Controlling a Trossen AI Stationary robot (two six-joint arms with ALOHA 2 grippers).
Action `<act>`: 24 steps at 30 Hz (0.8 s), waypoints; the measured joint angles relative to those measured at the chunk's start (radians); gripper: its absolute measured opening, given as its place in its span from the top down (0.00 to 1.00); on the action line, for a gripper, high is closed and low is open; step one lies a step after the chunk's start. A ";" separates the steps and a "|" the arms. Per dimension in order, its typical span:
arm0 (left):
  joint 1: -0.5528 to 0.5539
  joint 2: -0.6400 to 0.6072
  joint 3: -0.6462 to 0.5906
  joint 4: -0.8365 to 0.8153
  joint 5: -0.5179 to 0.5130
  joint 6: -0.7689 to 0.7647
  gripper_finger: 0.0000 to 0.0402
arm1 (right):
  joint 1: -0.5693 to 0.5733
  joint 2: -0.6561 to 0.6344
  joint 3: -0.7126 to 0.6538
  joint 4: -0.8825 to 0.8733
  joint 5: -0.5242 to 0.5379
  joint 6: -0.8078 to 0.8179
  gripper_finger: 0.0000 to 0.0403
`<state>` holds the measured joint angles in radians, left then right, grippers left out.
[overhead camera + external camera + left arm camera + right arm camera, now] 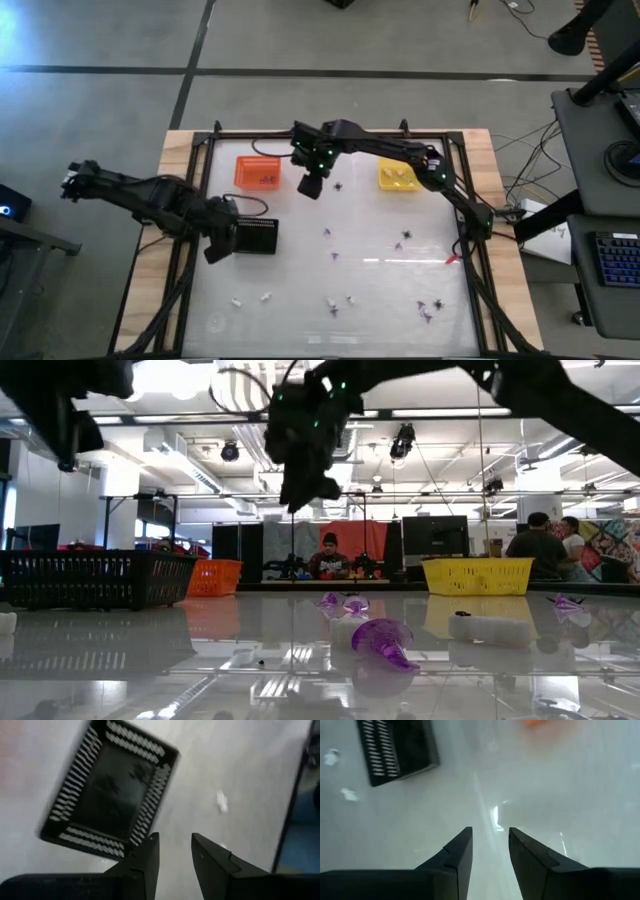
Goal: Sort Halloween decoration
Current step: Put the white skeleton toy into the yellow bin
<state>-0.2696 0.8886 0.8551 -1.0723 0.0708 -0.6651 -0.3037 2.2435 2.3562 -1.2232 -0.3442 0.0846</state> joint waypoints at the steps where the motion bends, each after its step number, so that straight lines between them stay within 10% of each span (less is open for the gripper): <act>1: -0.018 0.000 -0.008 0.001 0.015 0.000 0.76 | 0.008 -0.012 0.000 -0.007 0.004 0.012 0.71; 24: -0.595 0.220 -0.101 0.218 0.032 -0.228 0.76 | 0.292 -0.128 0.000 -0.081 0.073 0.467 0.74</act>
<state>-0.8642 1.1083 0.7544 -0.8539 0.1032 -0.8934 -0.0114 2.1155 2.3562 -1.3041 -0.2715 0.5514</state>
